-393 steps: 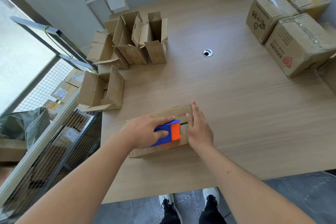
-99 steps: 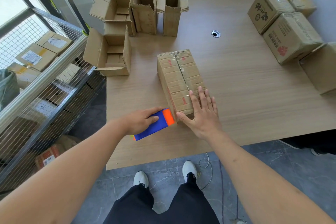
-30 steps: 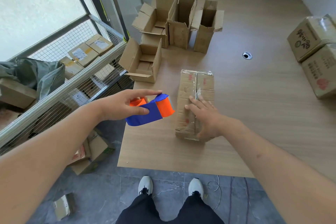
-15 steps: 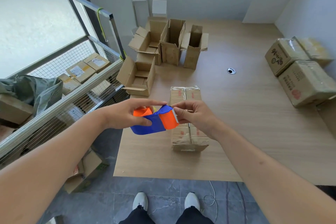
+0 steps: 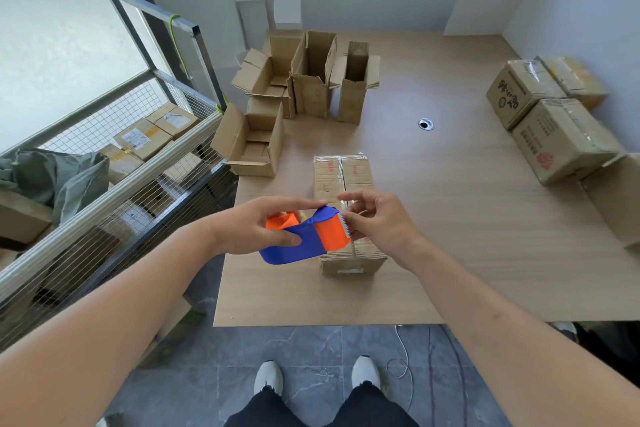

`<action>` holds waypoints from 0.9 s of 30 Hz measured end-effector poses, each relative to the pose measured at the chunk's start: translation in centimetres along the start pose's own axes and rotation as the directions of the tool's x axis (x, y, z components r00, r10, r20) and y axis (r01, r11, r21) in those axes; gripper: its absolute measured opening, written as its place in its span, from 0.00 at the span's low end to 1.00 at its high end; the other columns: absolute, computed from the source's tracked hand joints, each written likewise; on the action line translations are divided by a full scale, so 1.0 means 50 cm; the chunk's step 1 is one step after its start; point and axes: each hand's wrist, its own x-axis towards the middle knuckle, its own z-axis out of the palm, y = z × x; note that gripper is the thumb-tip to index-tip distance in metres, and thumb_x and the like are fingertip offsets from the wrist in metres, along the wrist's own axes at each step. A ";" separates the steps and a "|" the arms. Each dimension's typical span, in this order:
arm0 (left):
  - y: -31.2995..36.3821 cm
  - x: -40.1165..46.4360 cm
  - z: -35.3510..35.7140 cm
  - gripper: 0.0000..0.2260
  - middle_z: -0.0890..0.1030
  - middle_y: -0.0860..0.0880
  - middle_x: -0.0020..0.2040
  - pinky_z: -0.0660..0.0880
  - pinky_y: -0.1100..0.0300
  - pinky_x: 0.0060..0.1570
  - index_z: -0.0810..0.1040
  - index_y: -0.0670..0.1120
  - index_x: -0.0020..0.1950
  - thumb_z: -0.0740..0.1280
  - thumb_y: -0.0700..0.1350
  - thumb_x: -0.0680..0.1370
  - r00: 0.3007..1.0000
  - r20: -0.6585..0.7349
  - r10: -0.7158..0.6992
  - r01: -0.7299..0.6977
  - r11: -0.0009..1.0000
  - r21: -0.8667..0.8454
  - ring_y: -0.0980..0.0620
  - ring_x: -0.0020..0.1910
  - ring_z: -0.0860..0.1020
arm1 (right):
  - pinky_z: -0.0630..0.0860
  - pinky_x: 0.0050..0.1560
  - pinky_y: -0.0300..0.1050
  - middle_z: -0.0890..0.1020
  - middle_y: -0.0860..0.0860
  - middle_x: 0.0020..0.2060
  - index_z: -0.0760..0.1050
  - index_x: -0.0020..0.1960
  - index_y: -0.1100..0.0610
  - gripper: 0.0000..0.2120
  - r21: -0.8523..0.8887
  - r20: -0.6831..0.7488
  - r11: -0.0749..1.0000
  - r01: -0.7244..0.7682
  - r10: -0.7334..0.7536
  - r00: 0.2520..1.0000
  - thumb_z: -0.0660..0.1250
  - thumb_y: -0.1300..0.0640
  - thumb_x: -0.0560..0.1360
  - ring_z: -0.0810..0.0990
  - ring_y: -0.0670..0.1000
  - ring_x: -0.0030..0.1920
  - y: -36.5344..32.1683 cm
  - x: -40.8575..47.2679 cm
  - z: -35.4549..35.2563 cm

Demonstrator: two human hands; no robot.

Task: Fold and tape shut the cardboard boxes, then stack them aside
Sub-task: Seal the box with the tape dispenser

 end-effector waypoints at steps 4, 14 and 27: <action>-0.009 0.014 0.028 0.29 0.76 0.58 0.65 0.75 0.52 0.62 0.65 0.73 0.74 0.69 0.45 0.82 1.000 -0.013 0.010 -0.008 0.996 0.093 0.54 0.61 0.75 | 0.85 0.39 0.51 0.84 0.56 0.35 0.86 0.45 0.55 0.03 -0.048 -0.086 0.998 -0.049 0.045 0.995 0.75 0.62 0.76 0.82 0.53 0.34 0.026 -0.013 -0.006; -0.070 0.032 0.095 0.26 0.74 0.63 0.67 0.71 0.58 0.63 0.59 0.75 0.75 0.63 0.49 0.85 0.990 0.086 -0.115 0.092 0.969 0.230 0.55 0.63 0.73 | 0.78 0.30 0.45 0.81 0.51 0.30 0.84 0.41 0.57 0.04 0.001 -0.372 0.953 -0.302 0.281 0.885 0.77 0.60 0.74 0.74 0.49 0.24 0.125 -0.049 -0.042; -0.092 0.025 0.066 0.23 0.74 0.68 0.66 0.70 0.65 0.59 0.61 0.78 0.72 0.61 0.50 0.86 0.971 0.165 -0.175 0.133 0.963 0.236 0.64 0.62 0.73 | 0.85 0.34 0.54 0.83 0.51 0.28 0.85 0.39 0.54 0.06 0.038 -0.552 0.941 -0.338 0.301 0.777 0.77 0.60 0.74 0.77 0.49 0.23 0.168 -0.091 -0.034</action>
